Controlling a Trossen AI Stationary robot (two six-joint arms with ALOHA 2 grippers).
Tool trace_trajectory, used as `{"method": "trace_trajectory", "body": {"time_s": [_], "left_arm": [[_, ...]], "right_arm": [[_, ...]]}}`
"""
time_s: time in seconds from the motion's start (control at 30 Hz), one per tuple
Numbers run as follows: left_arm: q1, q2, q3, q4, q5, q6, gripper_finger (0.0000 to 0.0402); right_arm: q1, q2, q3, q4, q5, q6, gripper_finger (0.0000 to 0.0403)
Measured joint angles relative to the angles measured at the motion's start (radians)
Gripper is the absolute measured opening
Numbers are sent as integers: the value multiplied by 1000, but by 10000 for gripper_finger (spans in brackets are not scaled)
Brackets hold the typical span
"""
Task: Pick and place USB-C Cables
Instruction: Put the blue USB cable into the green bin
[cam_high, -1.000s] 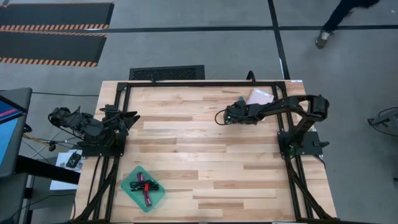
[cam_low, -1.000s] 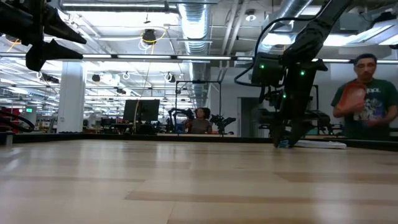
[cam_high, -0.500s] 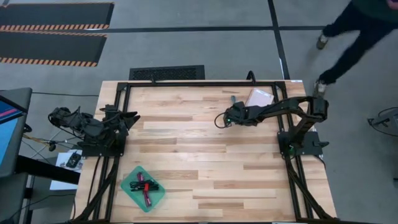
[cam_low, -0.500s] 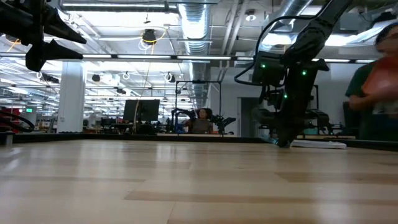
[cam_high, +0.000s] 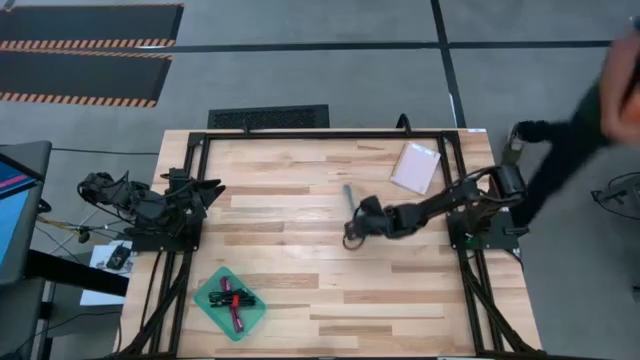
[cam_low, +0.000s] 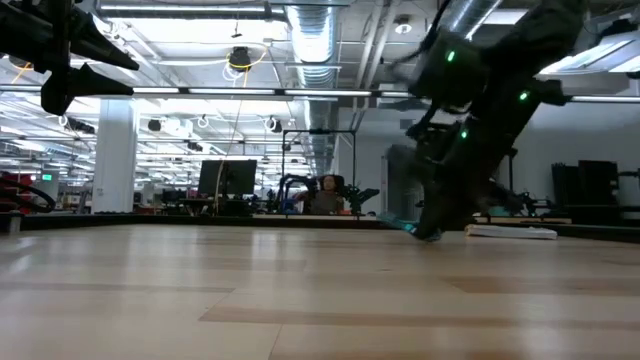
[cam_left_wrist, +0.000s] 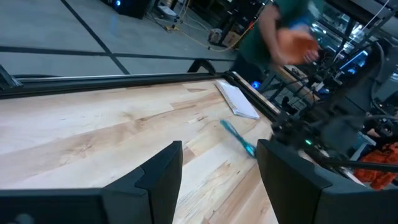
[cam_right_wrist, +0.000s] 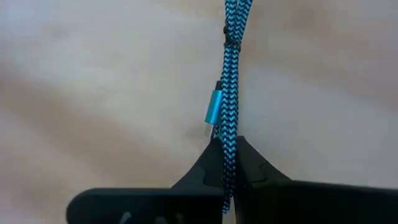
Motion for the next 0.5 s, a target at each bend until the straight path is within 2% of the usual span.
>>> {"method": "trace_trajectory", "body": {"time_s": [0.07,0.17,0.33,0.5], "left_arm": [[0,0,0,0,0,0,194],[0,0,0,0,0,0,194],[0,0,0,0,0,0,194],[0,0,0,1,-6,-2,194]], "right_arm": [[53,1,0,74,-10,19,11],[125,1,0,209,44,8,11],[205,0,16,497,120,-105,11],[255,-1,143,539,137,-290,11]]}}
